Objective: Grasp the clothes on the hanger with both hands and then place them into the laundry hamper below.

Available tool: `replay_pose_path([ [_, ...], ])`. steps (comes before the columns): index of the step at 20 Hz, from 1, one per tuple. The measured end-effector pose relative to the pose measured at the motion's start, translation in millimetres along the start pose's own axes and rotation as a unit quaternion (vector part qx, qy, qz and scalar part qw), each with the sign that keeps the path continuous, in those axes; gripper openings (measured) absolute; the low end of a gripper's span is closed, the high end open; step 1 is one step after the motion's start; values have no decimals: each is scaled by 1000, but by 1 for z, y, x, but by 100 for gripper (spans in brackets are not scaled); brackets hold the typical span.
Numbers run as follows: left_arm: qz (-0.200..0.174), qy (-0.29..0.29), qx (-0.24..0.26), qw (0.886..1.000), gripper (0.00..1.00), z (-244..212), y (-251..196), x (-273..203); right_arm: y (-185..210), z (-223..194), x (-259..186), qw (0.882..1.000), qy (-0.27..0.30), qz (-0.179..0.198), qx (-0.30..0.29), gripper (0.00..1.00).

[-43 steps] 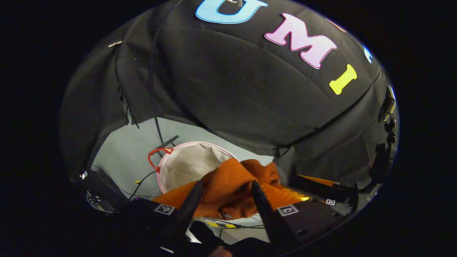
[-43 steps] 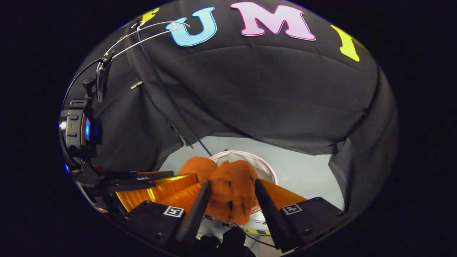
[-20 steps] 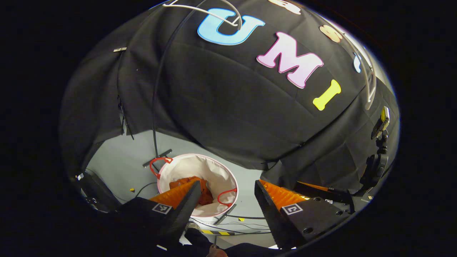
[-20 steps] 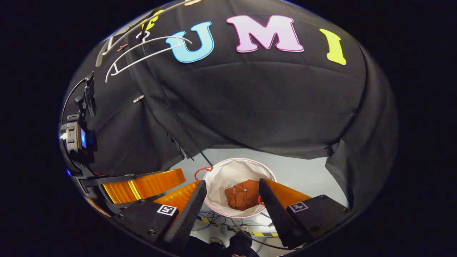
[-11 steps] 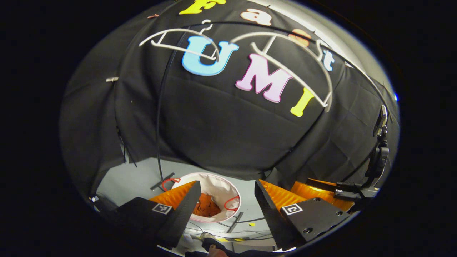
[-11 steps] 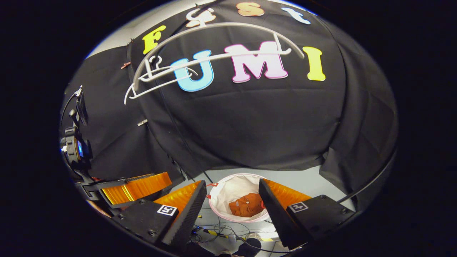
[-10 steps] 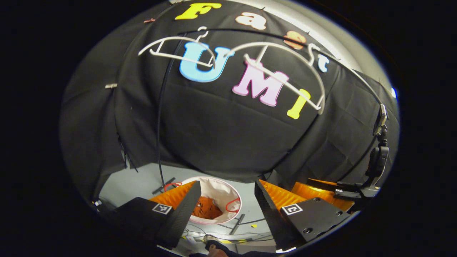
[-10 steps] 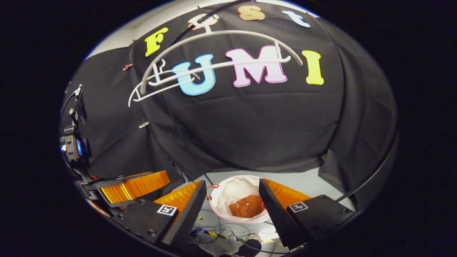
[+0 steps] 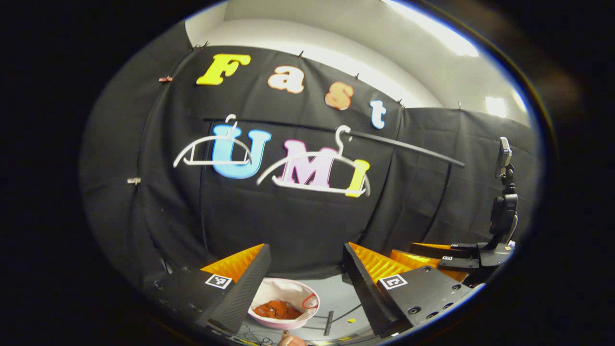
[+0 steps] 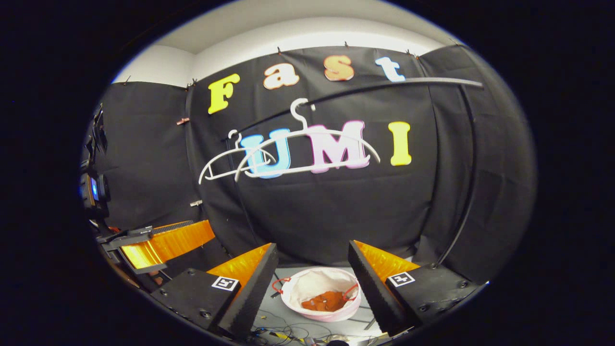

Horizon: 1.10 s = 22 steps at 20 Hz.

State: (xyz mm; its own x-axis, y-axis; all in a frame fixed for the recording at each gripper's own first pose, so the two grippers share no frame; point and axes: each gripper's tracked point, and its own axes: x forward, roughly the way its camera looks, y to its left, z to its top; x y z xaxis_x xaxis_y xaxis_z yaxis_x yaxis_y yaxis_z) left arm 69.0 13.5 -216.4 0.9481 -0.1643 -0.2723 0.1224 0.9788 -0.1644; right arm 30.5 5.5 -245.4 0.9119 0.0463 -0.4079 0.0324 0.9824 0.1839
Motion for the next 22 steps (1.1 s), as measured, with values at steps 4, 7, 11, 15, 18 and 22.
replay_pose_path([
  [4,-27,-62,-1,998,95,50,-14,-46,12,48,-55,997,-70,-9,-37,97],
  [7,-31,-105,20,994,92,87,-17,-77,32,77,-85,993,-109,-9,-43,100],
  [11,-45,-128,23,991,95,112,-34,-101,50,110,-117,989,-145,-1,-27,89],
  [15,-46,-148,37,987,95,130,-48,-117,56,142,-139,982,-189,5,-26,96],
  [18,-53,-156,42,986,95,135,-68,-124,50,155,-149,978,-205,13,-28,96],
  [22,-44,-180,56,981,98,153,-89,-129,33,175,-160,971,-237,18,-32,95],
])
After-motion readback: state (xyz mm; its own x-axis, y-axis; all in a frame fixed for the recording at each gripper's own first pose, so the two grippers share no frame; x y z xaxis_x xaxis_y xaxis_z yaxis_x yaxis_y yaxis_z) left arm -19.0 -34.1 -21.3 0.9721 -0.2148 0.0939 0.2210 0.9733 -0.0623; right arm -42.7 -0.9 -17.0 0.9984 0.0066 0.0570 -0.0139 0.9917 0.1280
